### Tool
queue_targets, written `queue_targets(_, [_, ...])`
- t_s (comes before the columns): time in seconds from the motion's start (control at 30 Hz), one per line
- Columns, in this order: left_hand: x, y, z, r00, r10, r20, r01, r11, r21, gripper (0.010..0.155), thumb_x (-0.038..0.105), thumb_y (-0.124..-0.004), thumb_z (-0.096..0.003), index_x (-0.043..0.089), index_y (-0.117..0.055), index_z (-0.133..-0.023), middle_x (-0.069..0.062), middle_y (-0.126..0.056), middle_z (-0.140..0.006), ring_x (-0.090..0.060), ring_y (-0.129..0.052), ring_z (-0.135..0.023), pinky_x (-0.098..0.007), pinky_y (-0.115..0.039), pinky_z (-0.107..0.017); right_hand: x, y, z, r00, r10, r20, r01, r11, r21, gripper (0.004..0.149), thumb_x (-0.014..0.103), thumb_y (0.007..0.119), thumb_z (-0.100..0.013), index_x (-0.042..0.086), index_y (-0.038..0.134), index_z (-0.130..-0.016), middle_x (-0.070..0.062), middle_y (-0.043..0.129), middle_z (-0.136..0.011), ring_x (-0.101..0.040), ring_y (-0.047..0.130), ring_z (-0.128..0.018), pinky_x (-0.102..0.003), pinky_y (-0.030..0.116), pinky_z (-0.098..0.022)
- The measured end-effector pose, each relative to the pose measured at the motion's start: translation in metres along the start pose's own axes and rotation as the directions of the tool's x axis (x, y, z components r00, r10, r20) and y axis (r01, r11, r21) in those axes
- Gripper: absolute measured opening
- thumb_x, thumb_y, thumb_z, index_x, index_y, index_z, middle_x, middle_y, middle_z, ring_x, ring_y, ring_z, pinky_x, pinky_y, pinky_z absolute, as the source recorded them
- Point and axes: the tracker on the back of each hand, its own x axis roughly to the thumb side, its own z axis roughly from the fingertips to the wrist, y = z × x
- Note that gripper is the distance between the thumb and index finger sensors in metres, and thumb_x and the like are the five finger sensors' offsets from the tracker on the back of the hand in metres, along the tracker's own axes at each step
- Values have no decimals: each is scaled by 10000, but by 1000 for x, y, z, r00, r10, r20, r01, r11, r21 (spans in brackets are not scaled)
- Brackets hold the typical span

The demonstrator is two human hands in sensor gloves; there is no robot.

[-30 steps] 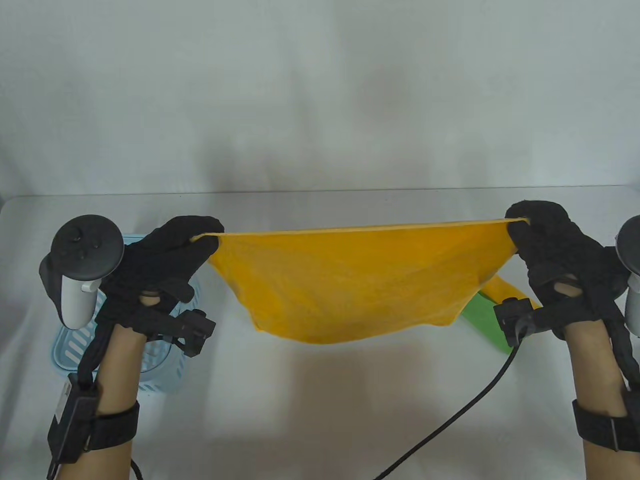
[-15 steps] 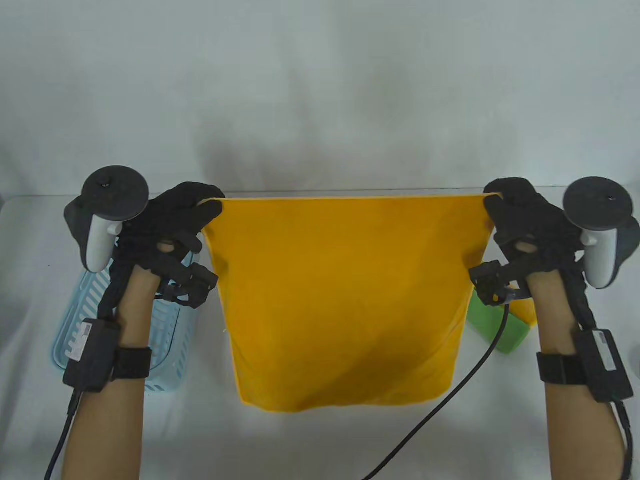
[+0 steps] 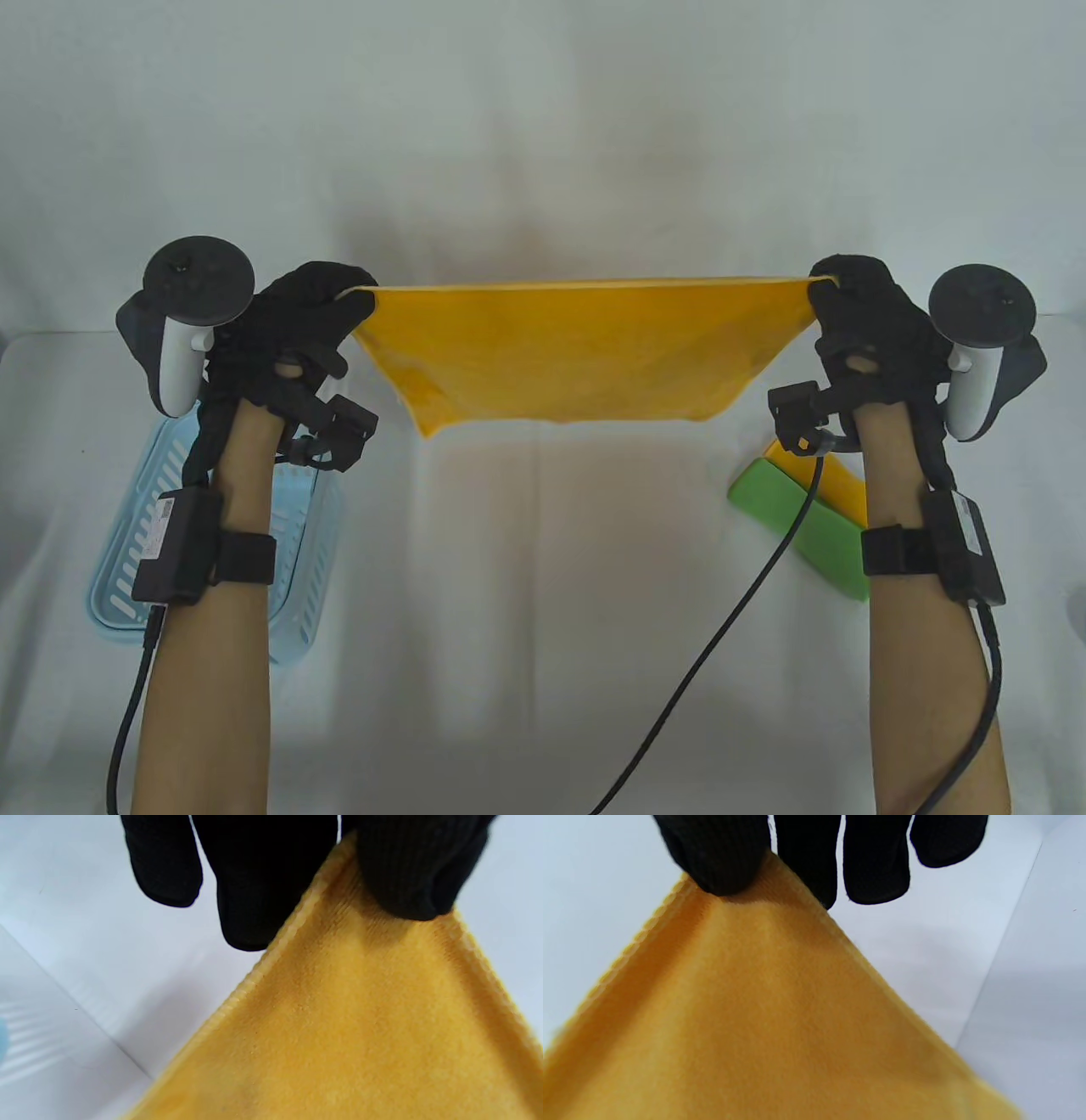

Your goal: Roll square towel into towel roll

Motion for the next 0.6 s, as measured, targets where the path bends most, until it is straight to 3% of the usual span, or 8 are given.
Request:
queue_targets(0.1, [-24,-28,6,995,-81,-53,78,995,-64,405,432,-837,-378,379,-902,-774,106,-925,-844,-204,-976,-788,-532,-725,-679,-22,12,6,993,118,-24,-116,992,47,368,405,809,-380,406,813,-748,67,876,-862,-310,850,-839,-555,681,-623])
queue_targets(0.27, [-58,-67,23,988,-95,-124,80,989,-124,407,422,-835,-381,372,-899,-780,92,-930,-851,-217,-983,-792,-528,-737,-672,-64,27,14,989,135,-54,-129,987,92,369,396,812,-377,391,818,-746,86,893,-856,-321,857,-835,-558,685,-617])
queue_targets(0.37, [-70,-78,33,980,-122,-160,101,986,-134,407,419,-836,-381,361,-907,-778,83,-941,-841,-222,-996,-776,-514,-754,-659,-86,31,20,989,136,-60,-127,982,143,369,395,815,-376,385,821,-745,96,901,-854,-318,861,-833,-556,689,-615])
queue_targets(0.6, [-90,-102,66,961,-226,-161,180,949,-259,408,397,-835,-384,327,-919,-778,40,-982,-811,-241,-1041,-714,-503,-793,-620,-136,32,46,994,85,-62,-62,951,302,367,385,819,-374,371,828,-740,72,938,-803,-311,897,-788,-554,702,-600])
